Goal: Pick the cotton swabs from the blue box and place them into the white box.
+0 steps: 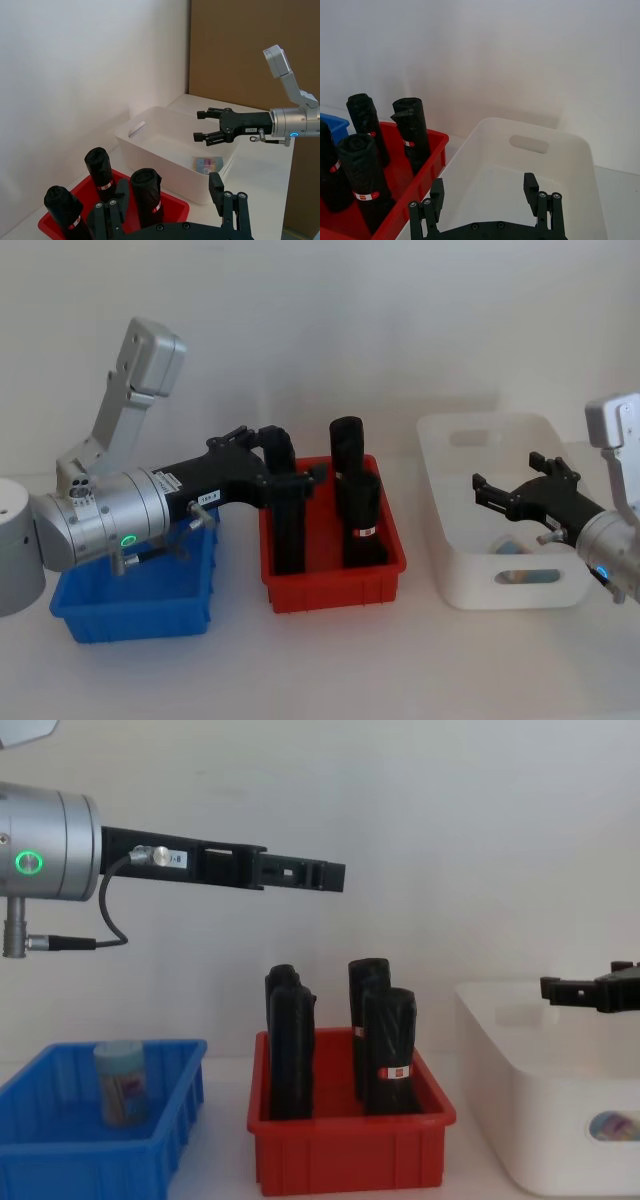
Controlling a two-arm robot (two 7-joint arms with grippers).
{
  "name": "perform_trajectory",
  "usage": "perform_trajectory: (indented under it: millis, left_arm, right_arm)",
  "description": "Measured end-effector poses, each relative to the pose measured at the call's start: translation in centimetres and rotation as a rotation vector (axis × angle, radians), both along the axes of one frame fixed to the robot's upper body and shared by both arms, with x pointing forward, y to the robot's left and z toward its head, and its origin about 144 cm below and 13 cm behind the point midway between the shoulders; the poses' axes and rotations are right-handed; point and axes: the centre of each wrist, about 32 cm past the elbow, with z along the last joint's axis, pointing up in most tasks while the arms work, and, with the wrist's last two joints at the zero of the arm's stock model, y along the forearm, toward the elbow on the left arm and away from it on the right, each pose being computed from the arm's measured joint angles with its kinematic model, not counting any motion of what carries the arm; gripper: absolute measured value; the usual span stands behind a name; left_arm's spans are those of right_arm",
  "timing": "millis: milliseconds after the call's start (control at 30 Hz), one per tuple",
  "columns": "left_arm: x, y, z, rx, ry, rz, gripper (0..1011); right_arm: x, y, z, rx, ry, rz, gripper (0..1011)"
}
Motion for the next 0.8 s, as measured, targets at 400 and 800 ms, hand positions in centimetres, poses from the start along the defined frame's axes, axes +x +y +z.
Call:
perform_trajectory:
  millis: [400,800]
  left_arm:
    - [-1.2,-1.5,-2.5,0.032,-0.059,0.103,1004]
    - [-2.6,-3.0,-5.1,0.052,-0.124,0.207,1004]
  right_arm:
    - [-2.7,1.1,-0.9,0.014,-0.036,-0.001,1002]
    - [-5.8,2.2,-1.5,0.038,-0.073,-0.004,1002]
